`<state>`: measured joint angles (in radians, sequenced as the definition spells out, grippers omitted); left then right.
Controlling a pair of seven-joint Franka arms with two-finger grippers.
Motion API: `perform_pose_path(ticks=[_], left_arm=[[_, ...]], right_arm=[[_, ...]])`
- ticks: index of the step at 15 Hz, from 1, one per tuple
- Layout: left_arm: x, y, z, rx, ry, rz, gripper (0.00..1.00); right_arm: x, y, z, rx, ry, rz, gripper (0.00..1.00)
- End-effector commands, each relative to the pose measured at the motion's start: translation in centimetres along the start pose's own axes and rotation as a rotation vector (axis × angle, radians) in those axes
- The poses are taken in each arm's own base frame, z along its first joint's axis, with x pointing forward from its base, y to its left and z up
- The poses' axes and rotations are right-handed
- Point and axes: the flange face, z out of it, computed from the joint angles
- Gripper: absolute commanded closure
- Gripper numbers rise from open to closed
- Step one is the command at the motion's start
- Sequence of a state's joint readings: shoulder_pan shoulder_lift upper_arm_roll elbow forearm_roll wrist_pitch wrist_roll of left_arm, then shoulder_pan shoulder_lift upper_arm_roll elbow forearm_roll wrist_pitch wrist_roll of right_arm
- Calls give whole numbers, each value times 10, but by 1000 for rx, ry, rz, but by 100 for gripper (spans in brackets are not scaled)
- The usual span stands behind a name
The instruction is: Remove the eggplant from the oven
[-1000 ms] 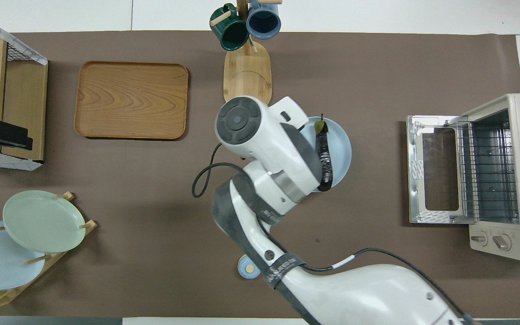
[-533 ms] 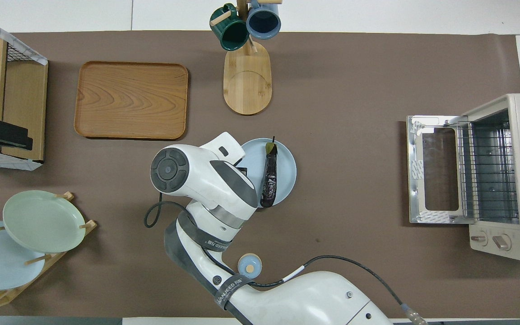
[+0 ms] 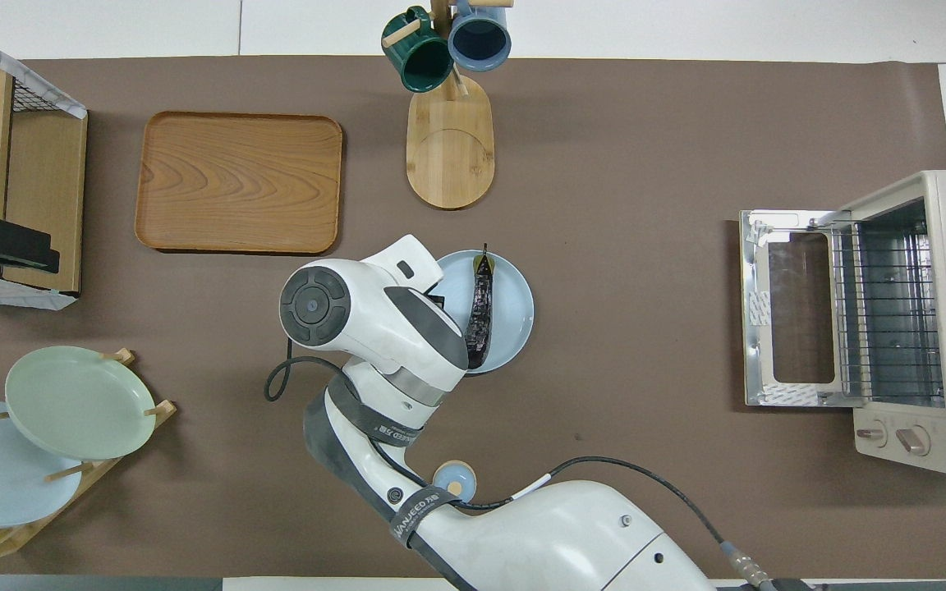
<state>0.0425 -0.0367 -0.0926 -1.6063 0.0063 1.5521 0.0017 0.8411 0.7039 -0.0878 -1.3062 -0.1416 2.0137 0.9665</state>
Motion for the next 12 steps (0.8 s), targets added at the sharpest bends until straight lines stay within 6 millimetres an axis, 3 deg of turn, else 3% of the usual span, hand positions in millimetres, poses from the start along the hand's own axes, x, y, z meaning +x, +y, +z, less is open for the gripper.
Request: perform_pose_path(ticks=[1, 2, 4, 5, 6, 7, 9, 12], left_arm=[[-5, -2, -1, 15, -1, -5, 0], [-5, -1, -2, 14, 0, -5, 0], [-5, -1, -1, 14, -1, -5, 0], [-5, -1, -1, 14, -1, -5, 0], [-5, -1, -1, 14, -1, -5, 0], [-5, -1, -1, 14, -1, -3, 0], [-5, 0, -1, 14, -1, 0, 0], [-5, 3, -1, 14, -3, 4, 0]], right_arm=[[18, 28, -50, -40, -6, -37, 72], [34, 56, -64, -82, -12, -29, 77], [74, 129, -66, -163, -96, 0, 90], [90, 166, -58, -183, -133, 1, 96], [109, 216, -52, -187, -161, 2, 100], [124, 256, -44, -185, -187, -14, 100], [129, 321, -22, -169, -216, -39, 100], [100, 376, 31, -141, -207, -5, 100]])
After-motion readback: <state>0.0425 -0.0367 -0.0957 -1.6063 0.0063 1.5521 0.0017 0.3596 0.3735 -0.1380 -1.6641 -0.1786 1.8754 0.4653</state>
